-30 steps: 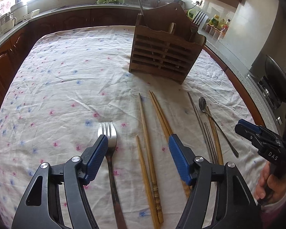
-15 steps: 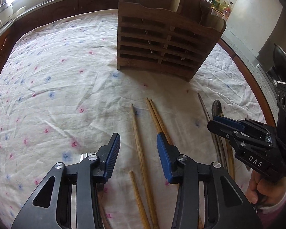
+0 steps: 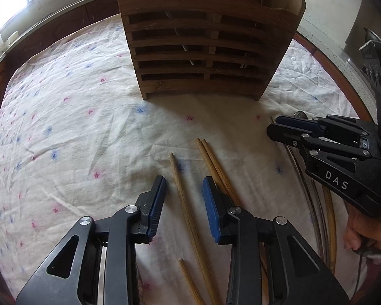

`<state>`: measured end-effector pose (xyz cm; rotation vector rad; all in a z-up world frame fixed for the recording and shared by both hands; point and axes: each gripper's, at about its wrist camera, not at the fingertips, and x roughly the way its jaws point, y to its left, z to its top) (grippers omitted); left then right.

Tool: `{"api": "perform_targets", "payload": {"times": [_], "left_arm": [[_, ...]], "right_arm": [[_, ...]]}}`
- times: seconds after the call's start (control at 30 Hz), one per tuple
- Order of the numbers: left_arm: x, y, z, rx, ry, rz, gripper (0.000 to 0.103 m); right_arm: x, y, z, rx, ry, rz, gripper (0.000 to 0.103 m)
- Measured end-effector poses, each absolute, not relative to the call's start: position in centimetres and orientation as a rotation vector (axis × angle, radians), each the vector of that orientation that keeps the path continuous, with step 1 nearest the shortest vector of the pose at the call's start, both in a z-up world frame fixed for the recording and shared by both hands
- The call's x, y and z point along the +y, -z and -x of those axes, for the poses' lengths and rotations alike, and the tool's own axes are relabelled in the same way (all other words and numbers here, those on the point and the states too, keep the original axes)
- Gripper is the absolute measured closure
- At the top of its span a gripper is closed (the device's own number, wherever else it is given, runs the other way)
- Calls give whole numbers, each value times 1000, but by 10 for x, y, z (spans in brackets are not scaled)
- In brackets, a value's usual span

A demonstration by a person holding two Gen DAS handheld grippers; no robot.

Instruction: Organize utensils

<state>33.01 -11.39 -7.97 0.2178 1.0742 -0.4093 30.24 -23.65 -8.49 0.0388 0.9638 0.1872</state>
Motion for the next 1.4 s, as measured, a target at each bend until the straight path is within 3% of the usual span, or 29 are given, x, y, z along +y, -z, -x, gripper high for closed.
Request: {"api": "perform_targets", "payload": {"times": [0.1, 0.17, 0.33, 0.97, 1.4], "left_arm": [[-111, 80, -333, 1063, 405, -214, 95], [-108, 79, -334, 1063, 411, -195, 95], [-90, 74, -334, 1079, 416, -118, 99], [-38, -42, -247, 849, 529, 33, 99], [-27, -77, -198, 747, 565, 75, 99]], "right_arm": [[-230, 85, -302, 960, -172, 1, 88], [-227, 85, -304, 952, -159, 14, 95], [-235, 83, -302, 950, -174, -79, 97], [-247, -8, -227, 749, -292, -199, 99], [-246, -56, -161, 615, -301, -174, 99]]}}
